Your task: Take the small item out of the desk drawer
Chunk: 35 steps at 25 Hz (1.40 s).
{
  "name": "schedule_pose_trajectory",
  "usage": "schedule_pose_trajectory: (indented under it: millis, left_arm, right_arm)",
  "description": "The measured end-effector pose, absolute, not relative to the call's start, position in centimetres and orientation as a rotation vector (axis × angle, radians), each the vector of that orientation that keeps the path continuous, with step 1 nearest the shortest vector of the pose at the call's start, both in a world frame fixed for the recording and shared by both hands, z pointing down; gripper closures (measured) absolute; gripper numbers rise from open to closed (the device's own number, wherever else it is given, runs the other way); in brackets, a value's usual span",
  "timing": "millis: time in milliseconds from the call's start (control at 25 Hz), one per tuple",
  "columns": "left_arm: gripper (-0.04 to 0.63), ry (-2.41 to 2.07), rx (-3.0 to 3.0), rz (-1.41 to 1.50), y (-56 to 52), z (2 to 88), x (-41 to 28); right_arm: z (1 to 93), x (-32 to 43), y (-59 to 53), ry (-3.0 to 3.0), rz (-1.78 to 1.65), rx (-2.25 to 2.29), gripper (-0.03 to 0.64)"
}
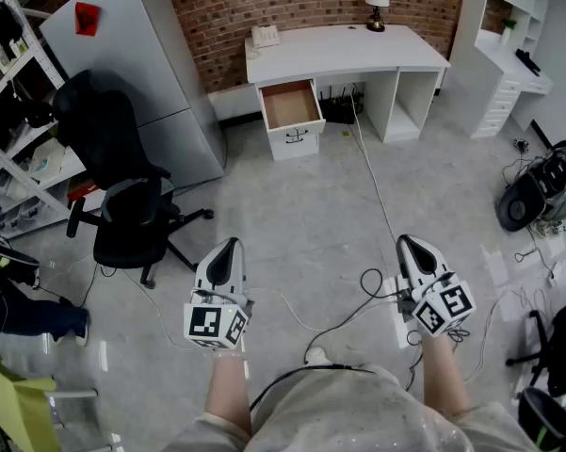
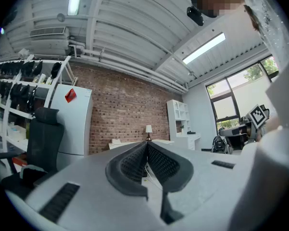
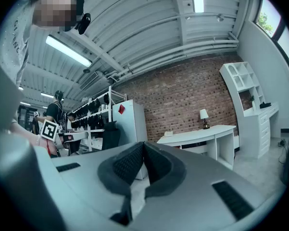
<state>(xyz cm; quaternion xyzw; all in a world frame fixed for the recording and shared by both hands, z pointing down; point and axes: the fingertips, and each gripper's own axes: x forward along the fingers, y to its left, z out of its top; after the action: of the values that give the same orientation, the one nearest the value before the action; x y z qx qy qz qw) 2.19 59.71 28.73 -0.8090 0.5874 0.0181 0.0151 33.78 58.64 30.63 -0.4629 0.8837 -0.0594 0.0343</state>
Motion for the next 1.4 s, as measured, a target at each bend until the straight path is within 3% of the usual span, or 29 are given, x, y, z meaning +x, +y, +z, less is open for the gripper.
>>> schedule_pose_trajectory:
  millis: [680,1200,1400]
  left_arm:
    - [0.589,1.863,-2.533,0.046,60.3,31.1,-0.6]
    - [0.589,2.008,-2.449,0.024,47.5,31.2,-6.0]
    - [0.589,1.991,-2.464,0.039,40.4,30.2,-5.5]
  right_arm:
    - [33.5,32.7,58.7,2.686,-0.247,-1.444,0.611]
    - [33.7,30.6,42.1,2.709,-0.217,-1.447,0.607]
    - [33.1,29.9,34.9,2.736,-0.229,-1.420,0.561]
